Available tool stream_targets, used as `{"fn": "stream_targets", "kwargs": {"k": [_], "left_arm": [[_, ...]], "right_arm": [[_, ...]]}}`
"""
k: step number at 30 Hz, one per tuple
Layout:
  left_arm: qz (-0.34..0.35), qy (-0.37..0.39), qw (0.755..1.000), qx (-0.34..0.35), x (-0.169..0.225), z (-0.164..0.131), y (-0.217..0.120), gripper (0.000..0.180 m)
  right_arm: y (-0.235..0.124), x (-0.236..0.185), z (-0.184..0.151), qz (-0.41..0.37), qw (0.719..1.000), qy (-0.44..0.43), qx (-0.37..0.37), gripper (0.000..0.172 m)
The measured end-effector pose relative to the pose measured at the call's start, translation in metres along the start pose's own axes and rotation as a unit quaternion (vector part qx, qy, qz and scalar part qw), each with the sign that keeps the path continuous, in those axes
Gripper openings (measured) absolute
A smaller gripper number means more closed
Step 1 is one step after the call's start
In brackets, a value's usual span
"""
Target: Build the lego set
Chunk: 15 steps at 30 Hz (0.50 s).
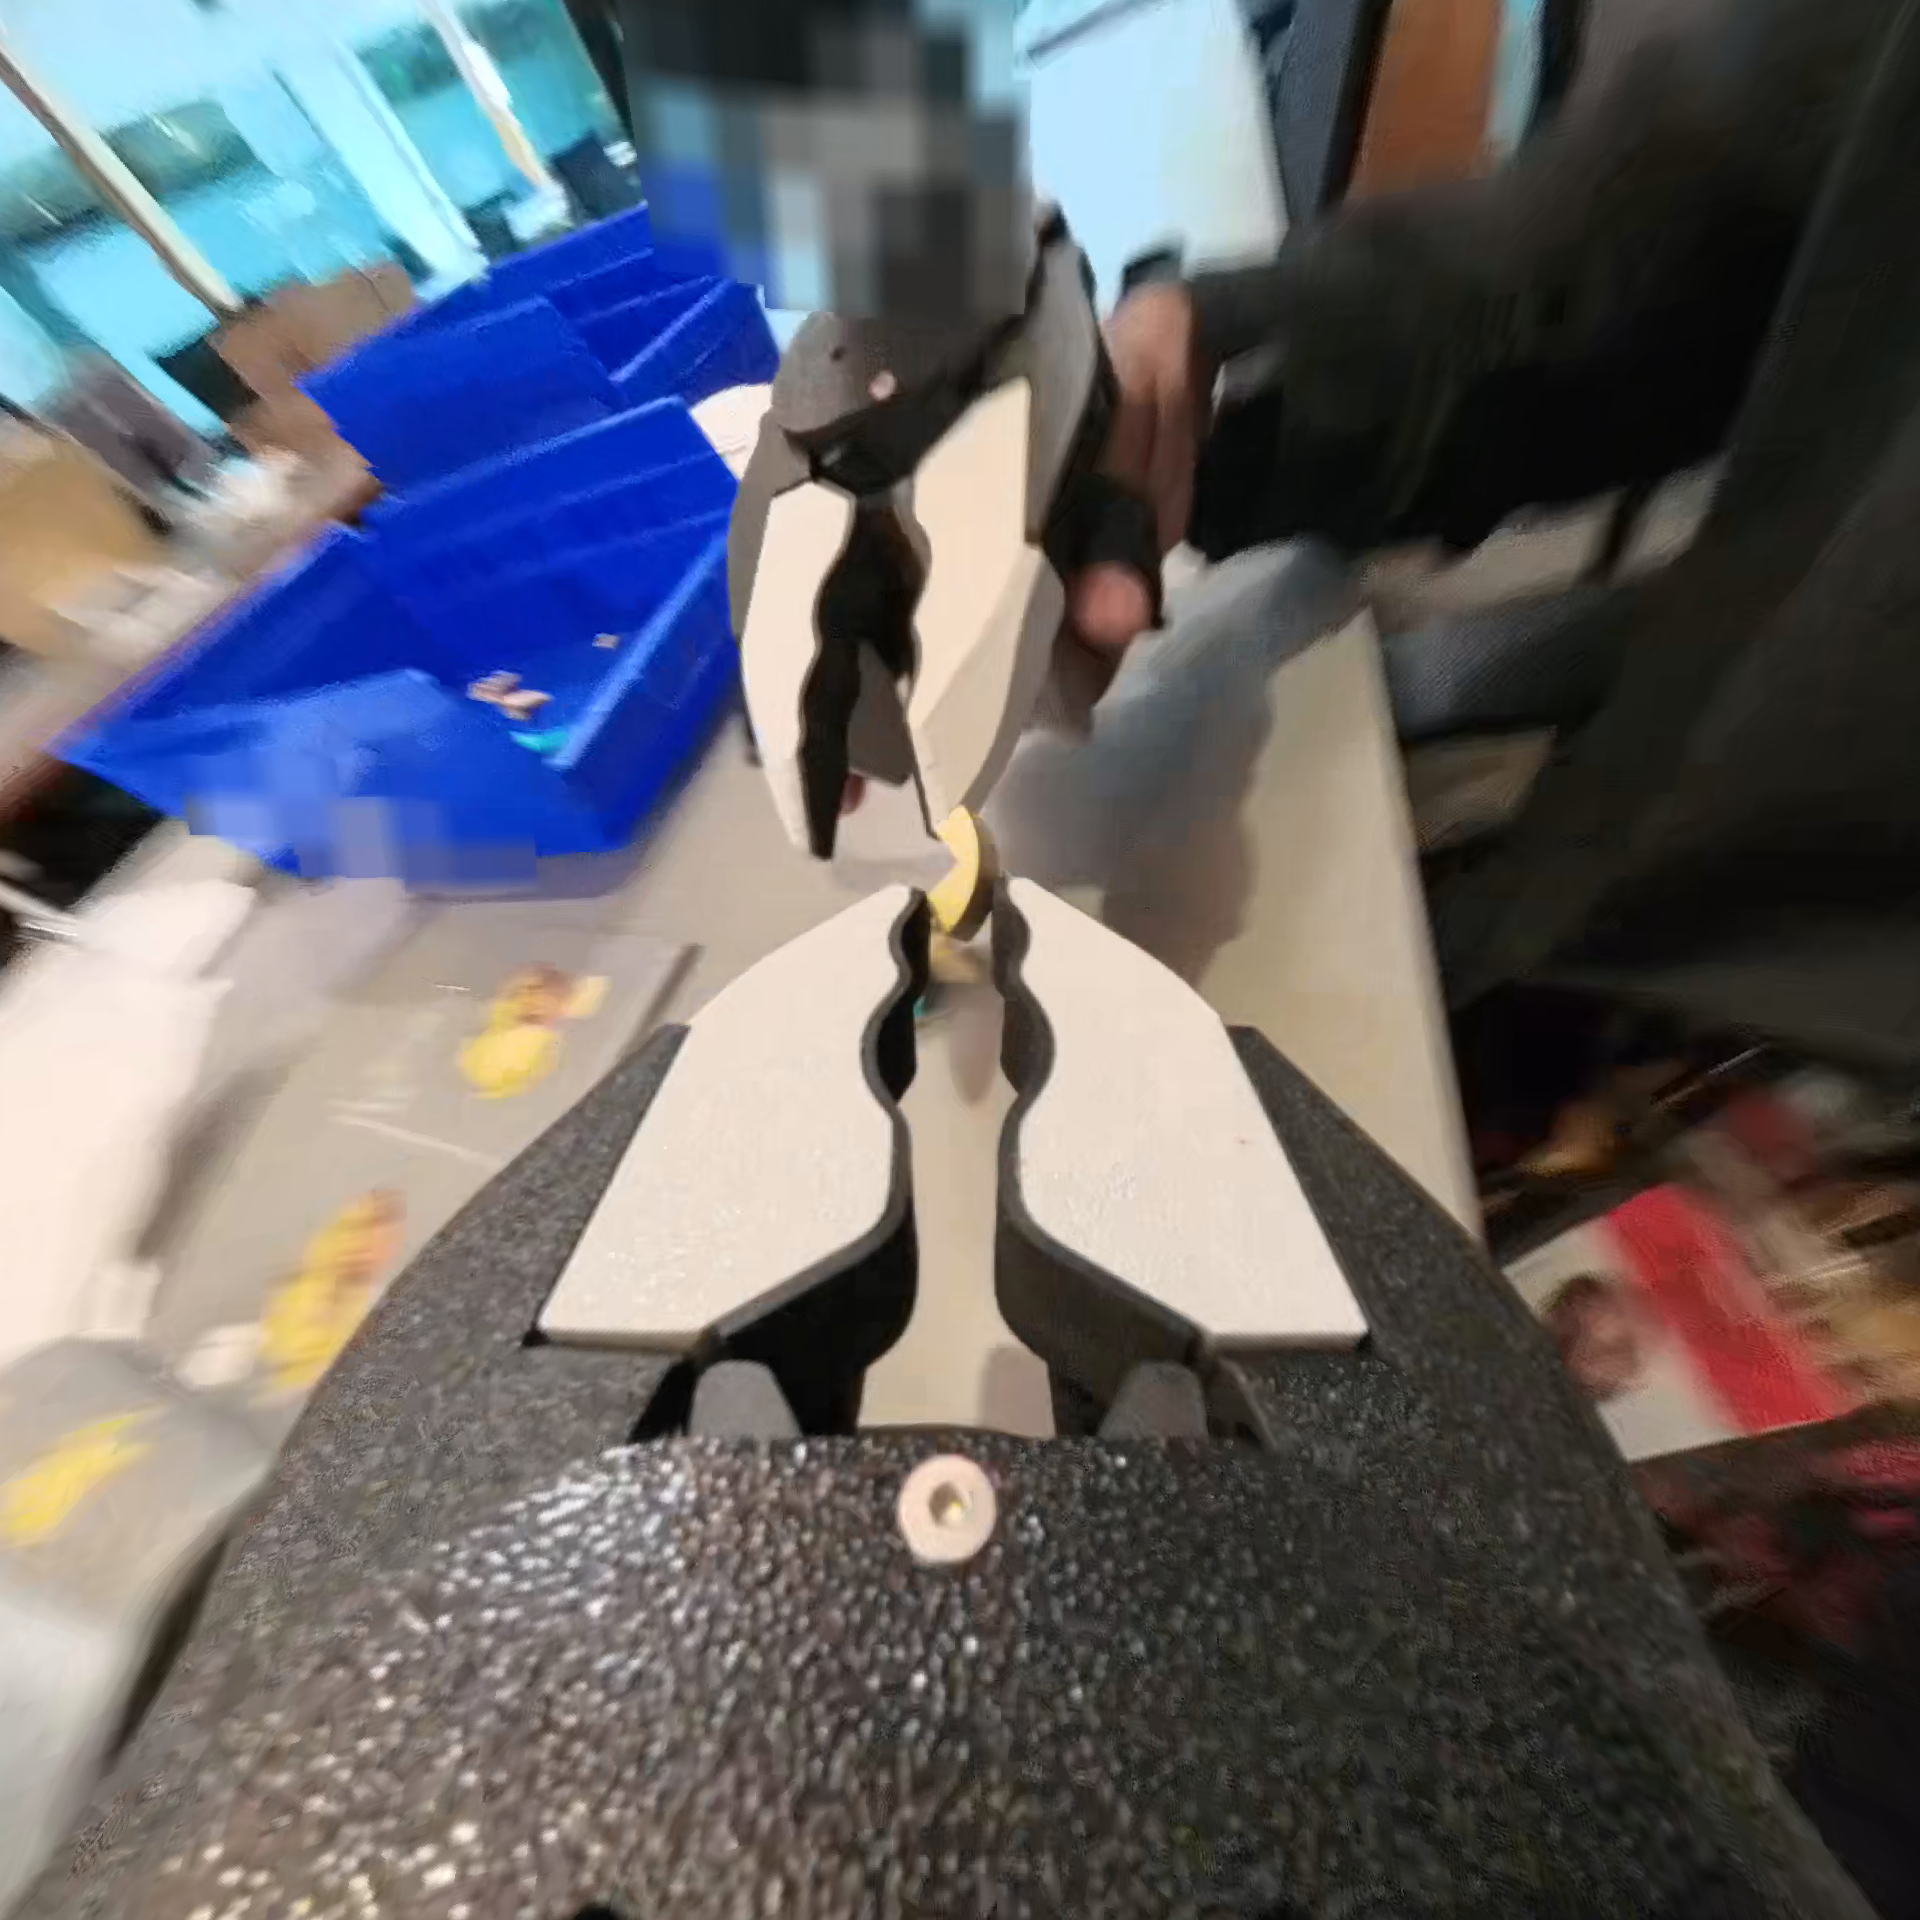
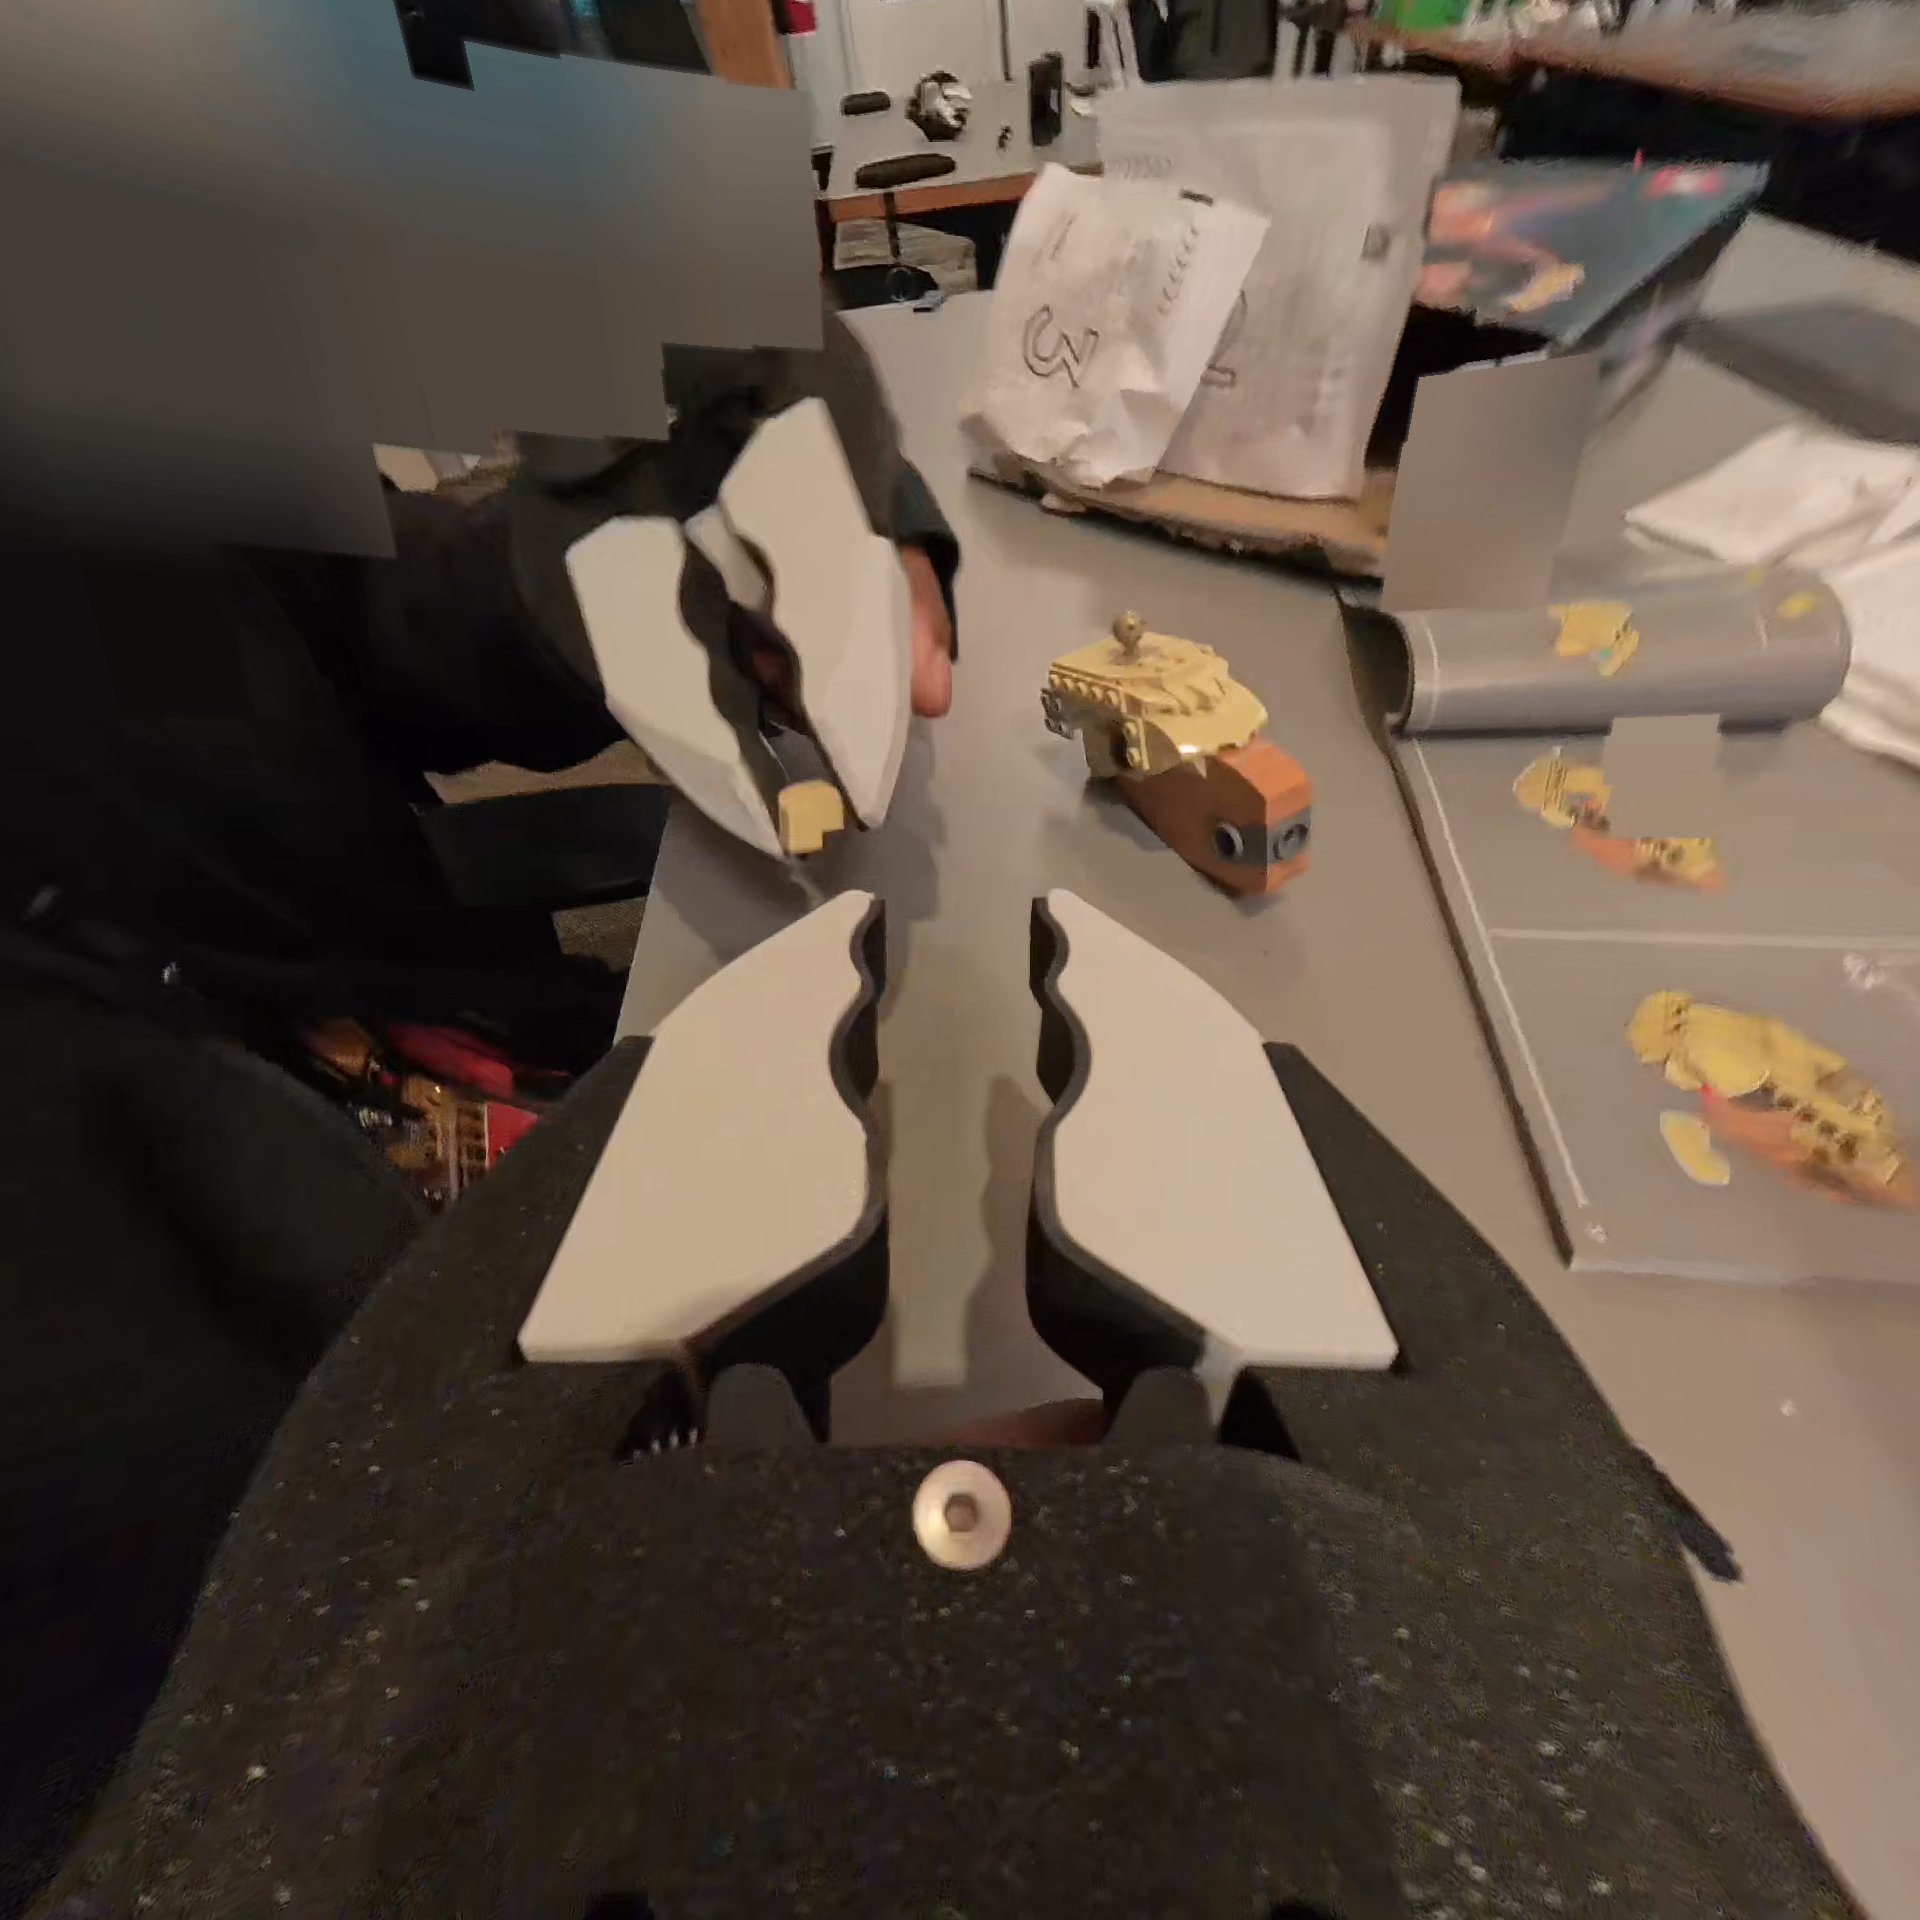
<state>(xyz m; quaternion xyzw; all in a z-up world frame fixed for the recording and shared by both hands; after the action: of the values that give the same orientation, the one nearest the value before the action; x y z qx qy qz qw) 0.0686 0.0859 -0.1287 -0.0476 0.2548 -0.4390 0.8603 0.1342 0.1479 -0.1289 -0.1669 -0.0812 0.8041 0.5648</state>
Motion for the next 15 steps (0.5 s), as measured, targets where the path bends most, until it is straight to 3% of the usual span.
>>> {"fn": "stream_targets", "kwargs": {"k": [2,5,10,15], "left_arm": [[-0.058,-0.129,0.988,0.056,-0.001,0.007,-0.003,0.011],[-0.135,-0.258,0.945,0.148,-0.004,0.016,-0.008,0.011],[-0.229,-0.325,0.885,0.242,0.002,0.028,-0.015,0.011],[-0.258,-0.351,0.866,0.244,0.005,0.026,-0.010,0.011]], "right_arm": [[-0.003,-0.008,0.004,0.023,0.999,-0.031,0.015,0.025],[-0.006,-0.022,0.018,0.057,0.995,-0.063,0.056,0.020],[-0.005,-0.038,0.033,0.091,0.987,-0.098,0.084,0.018],[-0.001,-0.051,0.037,0.121,0.982,-0.118,0.088,0.018]]}}
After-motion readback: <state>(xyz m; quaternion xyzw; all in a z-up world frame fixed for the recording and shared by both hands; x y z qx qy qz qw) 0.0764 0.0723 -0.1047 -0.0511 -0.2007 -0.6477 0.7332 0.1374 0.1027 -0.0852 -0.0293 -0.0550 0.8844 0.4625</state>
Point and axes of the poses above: each gripper's, where its closed fingertips meet, y out along the fingers, z out of its top, x = y × z across the jaws, the point moved 4 cm from there along -y, back along the fingers, and after that the axes turned 5 degrees about y, right-handed, at the moved point
